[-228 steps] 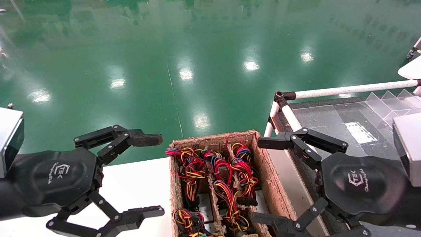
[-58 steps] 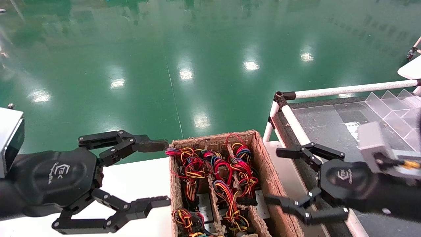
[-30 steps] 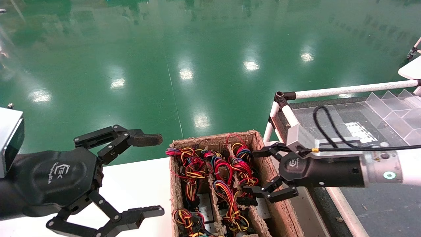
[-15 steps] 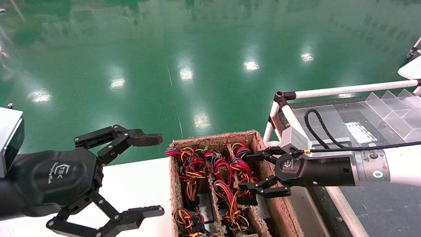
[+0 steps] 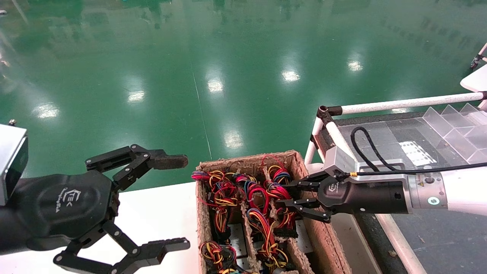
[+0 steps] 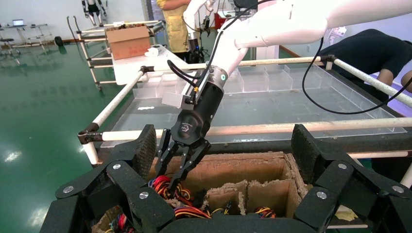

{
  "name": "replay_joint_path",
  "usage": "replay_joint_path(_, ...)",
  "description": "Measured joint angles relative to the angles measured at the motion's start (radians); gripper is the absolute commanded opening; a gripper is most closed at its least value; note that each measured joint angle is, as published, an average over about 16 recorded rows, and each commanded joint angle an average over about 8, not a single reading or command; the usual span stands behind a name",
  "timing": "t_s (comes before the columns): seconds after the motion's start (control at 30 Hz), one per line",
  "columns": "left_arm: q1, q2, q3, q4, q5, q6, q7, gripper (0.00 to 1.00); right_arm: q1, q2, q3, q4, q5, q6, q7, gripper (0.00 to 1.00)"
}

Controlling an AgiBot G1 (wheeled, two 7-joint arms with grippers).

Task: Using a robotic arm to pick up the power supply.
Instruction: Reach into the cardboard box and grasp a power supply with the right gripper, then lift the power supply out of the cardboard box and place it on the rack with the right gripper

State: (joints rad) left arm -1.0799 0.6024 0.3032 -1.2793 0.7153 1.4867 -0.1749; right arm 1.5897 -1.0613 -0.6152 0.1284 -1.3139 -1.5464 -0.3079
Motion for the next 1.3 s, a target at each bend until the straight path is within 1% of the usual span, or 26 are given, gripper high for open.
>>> replay_joint_path(0.4, 0.0, 0.0, 0.001, 0.0, 0.0, 0.0, 0.0, 1.0, 0.011, -0.011, 0.006, -0.055, 0.011, 0.002, -0.048, 0.0)
replay_joint_path(0.77, 0.0, 0.0, 0.001, 0.0, -0.001, 0.0, 0.001, 1.0, 0.025, 0.012, 0.032, -0.066, 0.051, -0.02, -0.08, 0.0)
replay_joint_path(1.0, 0.0, -0.001, 0.001, 0.0, -0.001, -0.001, 0.001, 1.0, 0.061, 0.053, 0.053, -0.018, 0.1, -0.04, -0.06, 0.0)
replay_joint_path(1.3, 0.0, -0.001, 0.002, 0.0, -0.001, -0.001, 0.001, 1.0, 0.127, 0.132, 0.068, 0.122, 0.195, -0.049, 0.033, 0.0)
